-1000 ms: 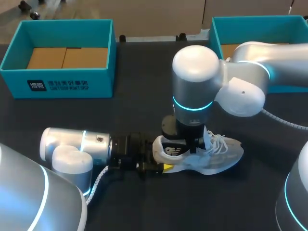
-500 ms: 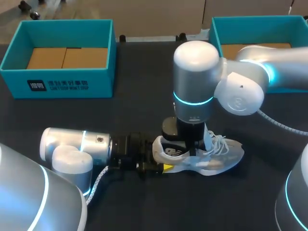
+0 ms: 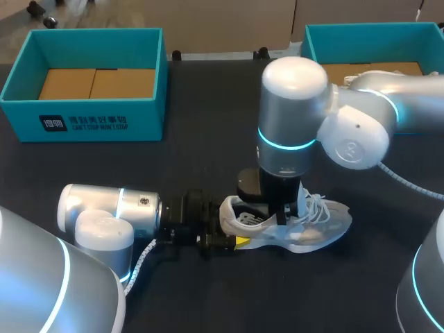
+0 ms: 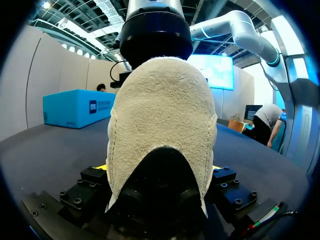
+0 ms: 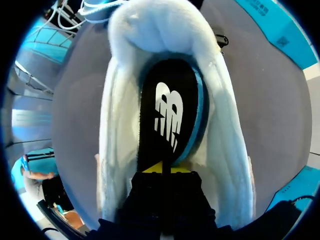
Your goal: Take the shoe out of the shoebox, open the shoe tongue, remove and reinsert the insole, then place the shoe into the shoebox
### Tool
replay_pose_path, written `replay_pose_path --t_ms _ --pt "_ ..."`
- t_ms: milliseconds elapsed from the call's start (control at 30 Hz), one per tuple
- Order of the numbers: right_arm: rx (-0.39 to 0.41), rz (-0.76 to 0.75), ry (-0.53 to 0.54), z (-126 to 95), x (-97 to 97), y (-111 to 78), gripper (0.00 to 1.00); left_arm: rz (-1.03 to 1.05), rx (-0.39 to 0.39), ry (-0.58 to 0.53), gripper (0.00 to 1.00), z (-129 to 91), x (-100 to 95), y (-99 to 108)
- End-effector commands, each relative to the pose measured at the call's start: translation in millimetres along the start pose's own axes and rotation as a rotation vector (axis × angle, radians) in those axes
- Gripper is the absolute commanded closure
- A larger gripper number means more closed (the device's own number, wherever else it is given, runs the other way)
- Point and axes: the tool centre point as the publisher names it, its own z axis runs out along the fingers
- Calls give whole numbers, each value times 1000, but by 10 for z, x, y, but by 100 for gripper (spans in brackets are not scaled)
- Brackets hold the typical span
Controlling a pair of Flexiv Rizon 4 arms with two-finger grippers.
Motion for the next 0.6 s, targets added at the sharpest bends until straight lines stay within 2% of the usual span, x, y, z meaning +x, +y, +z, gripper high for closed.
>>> replay_pose_path --t_ms 33,367,600 --pt "-92 -26 -64 -171 216 -239 100 0 -3 -1 100 3 -5 51" --pt "-205 -179 -222 -459 261 -252 100 0 -3 -1 100 3 -5 51" --pt "-279 -273 -275 -519 196 -212 100 0 -3 -1 100 3 -5 51"
